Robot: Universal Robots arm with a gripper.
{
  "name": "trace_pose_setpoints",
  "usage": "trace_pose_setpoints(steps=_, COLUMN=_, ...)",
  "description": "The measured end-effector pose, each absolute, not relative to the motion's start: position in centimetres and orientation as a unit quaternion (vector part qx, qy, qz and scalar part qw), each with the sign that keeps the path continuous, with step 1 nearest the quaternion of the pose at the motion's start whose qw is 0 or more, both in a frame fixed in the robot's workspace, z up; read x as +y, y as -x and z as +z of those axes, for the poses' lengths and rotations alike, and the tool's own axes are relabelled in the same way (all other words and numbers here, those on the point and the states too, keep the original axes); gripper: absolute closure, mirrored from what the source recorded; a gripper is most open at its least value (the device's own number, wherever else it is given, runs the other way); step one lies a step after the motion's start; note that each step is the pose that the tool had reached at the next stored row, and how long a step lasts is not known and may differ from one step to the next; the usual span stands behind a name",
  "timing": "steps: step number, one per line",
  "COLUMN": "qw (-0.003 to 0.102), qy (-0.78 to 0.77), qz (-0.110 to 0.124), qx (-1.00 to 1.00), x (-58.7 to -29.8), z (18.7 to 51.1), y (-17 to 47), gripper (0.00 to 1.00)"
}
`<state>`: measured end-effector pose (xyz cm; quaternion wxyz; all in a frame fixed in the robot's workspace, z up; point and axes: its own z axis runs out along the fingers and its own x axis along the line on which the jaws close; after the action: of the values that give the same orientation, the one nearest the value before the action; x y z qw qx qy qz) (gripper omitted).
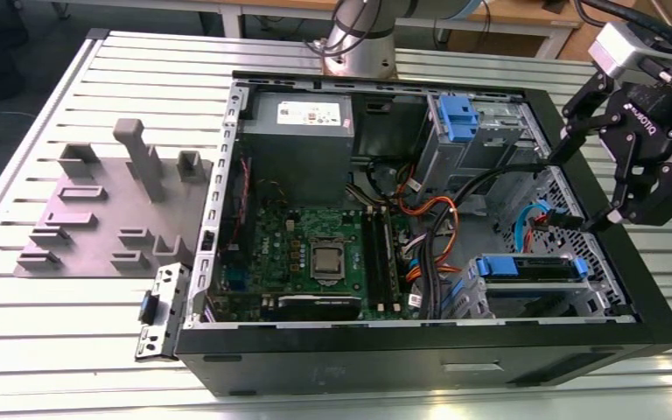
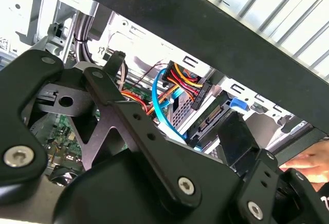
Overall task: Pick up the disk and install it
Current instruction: 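Insert the first disk wire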
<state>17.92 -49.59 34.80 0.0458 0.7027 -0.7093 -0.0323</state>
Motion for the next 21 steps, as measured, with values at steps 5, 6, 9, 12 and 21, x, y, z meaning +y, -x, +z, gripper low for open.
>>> trace_pose_setpoints(steps=5, qw=0.040, qy=-0.703, qz=-0.038, qx=-0.709, x=-49.59, z=34.80, y=-17.92, gripper=0.01)
trace_pose_setpoints(steps=6, qw=0.040, qy=-0.703, qz=-0.038, qx=-0.709, x=-49.59, z=34.80, y=-17.92, gripper=0.01)
trace_pose_setpoints(steps=9, qw=0.040, qy=-0.703, qz=-0.038, qx=-0.709, x=-49.59, z=34.80, y=-17.92, gripper=0.01)
trace_pose_setpoints(steps=12, qw=0.040, qy=-0.703, qz=-0.038, qx=-0.709, x=-49.59, z=34.80, y=-17.92, gripper=0.01)
trace_pose_setpoints(steps=21, qw=0.038, qy=-0.703, qz=-0.040, qx=-0.709, x=-49.59, z=34.80, y=-17.92, gripper=0.62)
